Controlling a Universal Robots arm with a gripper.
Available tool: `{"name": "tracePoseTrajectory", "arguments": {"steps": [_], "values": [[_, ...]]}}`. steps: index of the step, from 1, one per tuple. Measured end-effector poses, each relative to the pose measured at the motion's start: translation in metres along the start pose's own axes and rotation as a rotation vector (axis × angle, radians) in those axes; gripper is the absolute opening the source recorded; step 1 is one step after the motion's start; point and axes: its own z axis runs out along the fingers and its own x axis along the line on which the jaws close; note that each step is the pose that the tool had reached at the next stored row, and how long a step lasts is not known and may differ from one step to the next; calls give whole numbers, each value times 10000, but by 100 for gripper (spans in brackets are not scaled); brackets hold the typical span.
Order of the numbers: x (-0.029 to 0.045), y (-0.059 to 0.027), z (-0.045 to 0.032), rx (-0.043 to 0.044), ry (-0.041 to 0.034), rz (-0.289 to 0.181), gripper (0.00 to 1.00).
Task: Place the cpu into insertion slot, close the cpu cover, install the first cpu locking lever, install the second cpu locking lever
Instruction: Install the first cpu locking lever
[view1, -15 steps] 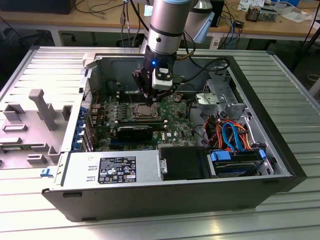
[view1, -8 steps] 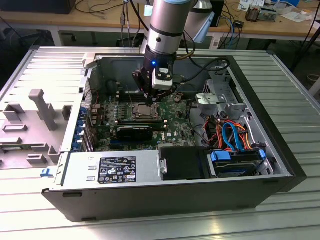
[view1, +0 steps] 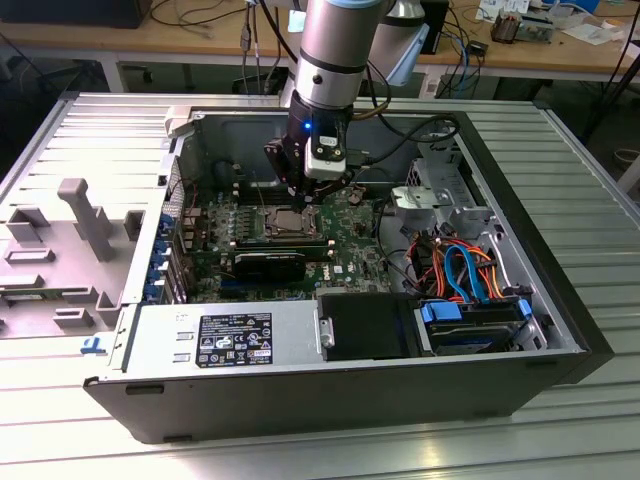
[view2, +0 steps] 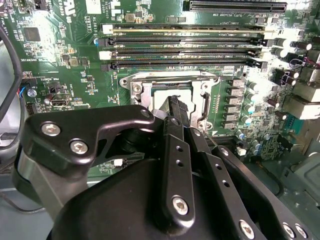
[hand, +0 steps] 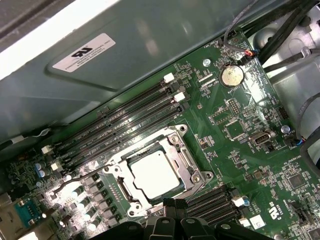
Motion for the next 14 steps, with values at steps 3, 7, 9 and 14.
{"name": "tracePoseTrajectory", "arguments": {"steps": [3,7,9,14], "values": [[0,0,0,2,-2,-16,11],[0,0,0,4,-4,-38,11],[0,0,0,5,-6,-47,11],[0,0,0,8,-9,-76,11]]}}
